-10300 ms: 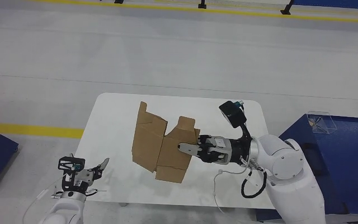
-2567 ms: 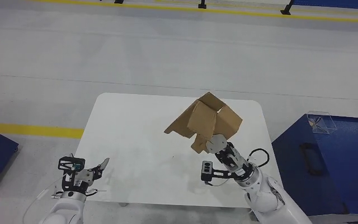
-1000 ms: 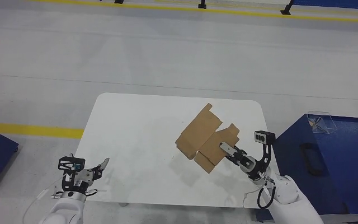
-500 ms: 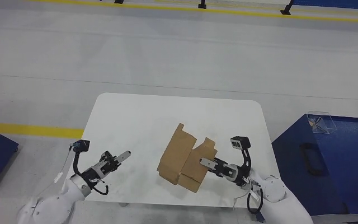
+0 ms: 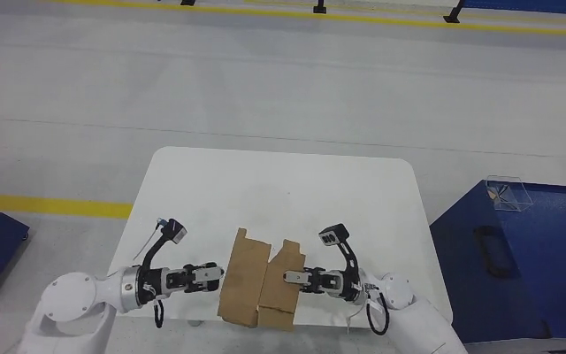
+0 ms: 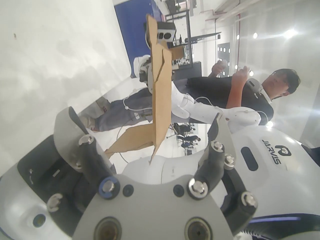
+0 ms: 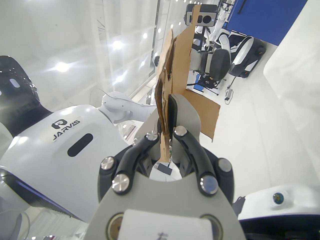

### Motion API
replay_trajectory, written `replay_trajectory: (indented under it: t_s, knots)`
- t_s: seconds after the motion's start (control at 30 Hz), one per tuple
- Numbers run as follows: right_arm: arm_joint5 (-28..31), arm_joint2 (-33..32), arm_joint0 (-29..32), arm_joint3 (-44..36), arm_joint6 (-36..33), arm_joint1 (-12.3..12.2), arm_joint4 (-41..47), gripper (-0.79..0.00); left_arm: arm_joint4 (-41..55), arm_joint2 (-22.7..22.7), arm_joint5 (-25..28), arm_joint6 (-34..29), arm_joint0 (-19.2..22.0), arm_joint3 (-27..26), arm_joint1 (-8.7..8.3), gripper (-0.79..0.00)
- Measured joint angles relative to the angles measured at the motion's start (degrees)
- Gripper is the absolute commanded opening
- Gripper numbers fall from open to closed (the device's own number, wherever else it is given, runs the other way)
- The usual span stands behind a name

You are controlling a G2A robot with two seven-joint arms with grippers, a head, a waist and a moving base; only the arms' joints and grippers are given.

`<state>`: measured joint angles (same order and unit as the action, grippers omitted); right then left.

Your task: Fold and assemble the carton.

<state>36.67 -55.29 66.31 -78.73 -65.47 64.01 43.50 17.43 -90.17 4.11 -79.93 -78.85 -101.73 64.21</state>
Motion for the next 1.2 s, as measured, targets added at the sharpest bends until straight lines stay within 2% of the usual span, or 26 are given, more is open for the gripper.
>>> replay_trajectory:
  t_s: [0.07, 0.13, 0.17, 0.2, 0.23, 0.63, 0.7, 1.2]
  knots:
    - [-0.66, 0.59, -1.09, 1.08, -1.22, 0.34, 1.15, -0.785, 0.92, 0.73, -0.71, -2.25, 1.13, 0.99, -0.21, 0.000]
    - [-0.84, 1.20, -1.74, 1.68, -1.74, 0.63, 1.26, -0.785, 0.57, 1.32, -0.62, -2.01, 1.57, 1.09, -0.32, -0.403]
    - [-1.05, 1.68, -2.03, 1.92, -1.99, 0.83, 1.23, -0.785, 0.25, 1.91, -0.45, -1.90, 1.64, 0.90, -0.37, -0.489]
    - [-1.27, 2.03, -2.21, 2.11, -2.18, 0.98, 1.24, -0.785, 0.19, 2.30, -0.43, -1.76, 1.68, 0.82, -0.41, -0.616]
    - [-1.55, 2.37, -2.38, 2.34, -2.38, 1.12, 1.34, -0.785, 0.19, 2.65, -0.46, -1.53, 1.73, 0.77, -0.44, -0.785]
    - [-2.38, 3.78, -2.76, 4.18, -2.91, 2.34, 2.93, -0.785, 2.47, 4.48, -0.18, -0.57, 2.15, 1.73, -1.12, -0.785]
    - [-2.68, 3.78, -3.02, 4.98, -3.08, 2.51, 3.31, 0.000, 3.46, 4.55, 0.01, -1.14, 2.45, 2.14, -1.24, -0.785]
    - [-2.77, 3.74, -3.02, 4.95, -2.86, 2.53, 3.16, 0.000, 3.64, 4.57, 0.09, -1.25, 2.47, 2.19, -1.25, -0.785]
